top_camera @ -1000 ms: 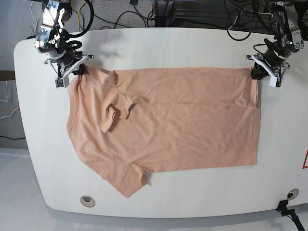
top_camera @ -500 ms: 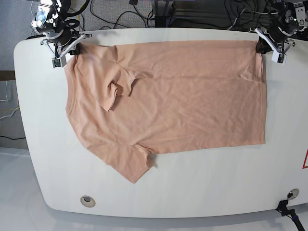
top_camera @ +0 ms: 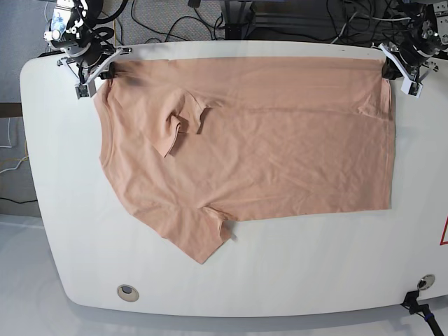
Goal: Fold the T-shirt properly
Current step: 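Hold the shirt's shoulder edge with both grippers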
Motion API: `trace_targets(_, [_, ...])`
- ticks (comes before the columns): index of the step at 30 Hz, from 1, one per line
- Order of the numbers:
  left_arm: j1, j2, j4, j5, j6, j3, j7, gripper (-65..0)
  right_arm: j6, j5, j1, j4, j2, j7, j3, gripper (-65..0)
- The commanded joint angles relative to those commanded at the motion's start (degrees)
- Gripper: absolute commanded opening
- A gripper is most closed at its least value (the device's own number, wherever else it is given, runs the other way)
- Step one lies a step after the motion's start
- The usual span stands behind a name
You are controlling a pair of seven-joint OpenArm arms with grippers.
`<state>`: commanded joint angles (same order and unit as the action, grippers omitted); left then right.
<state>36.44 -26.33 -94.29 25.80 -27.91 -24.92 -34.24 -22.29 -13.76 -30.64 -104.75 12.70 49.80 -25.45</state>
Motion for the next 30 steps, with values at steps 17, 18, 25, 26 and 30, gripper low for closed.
trace_targets(17, [-0.8,-0.2,-0.2,0.0,0.0,0.1,-0.1,-52.4,-0.09,0.3,0.3,-4.8,-1.8,0.0,0.2,-43.2])
trace_targets(18, [-0.8,-0.2,-0.2,0.0,0.0,0.1,-0.1,-46.6,-0.09,0.3,0.3,-4.8,-1.8,0.0,0.2,-42.4])
trace_targets(25, [-0.8,-1.4,-2.4,0.0,0.0,0.1,-0.1,-42.0,-0.09,0.3,0.4,-6.1,-0.7,0.0,0.3,-41.6])
trace_targets(26, [-0.8,-1.5,-2.5,0.0,0.0,0.1,-0.1,-42.0,-0.09,0.3,0.4,-6.1,-0.7,0.0,0.3,-41.6])
trace_targets(30, [-0.9,-2.8,-2.8,0.0,0.0,0.1,-0.1,-42.0,-0.09,0.3,0.4,-6.1,0.4,0.0,0.3,-41.6])
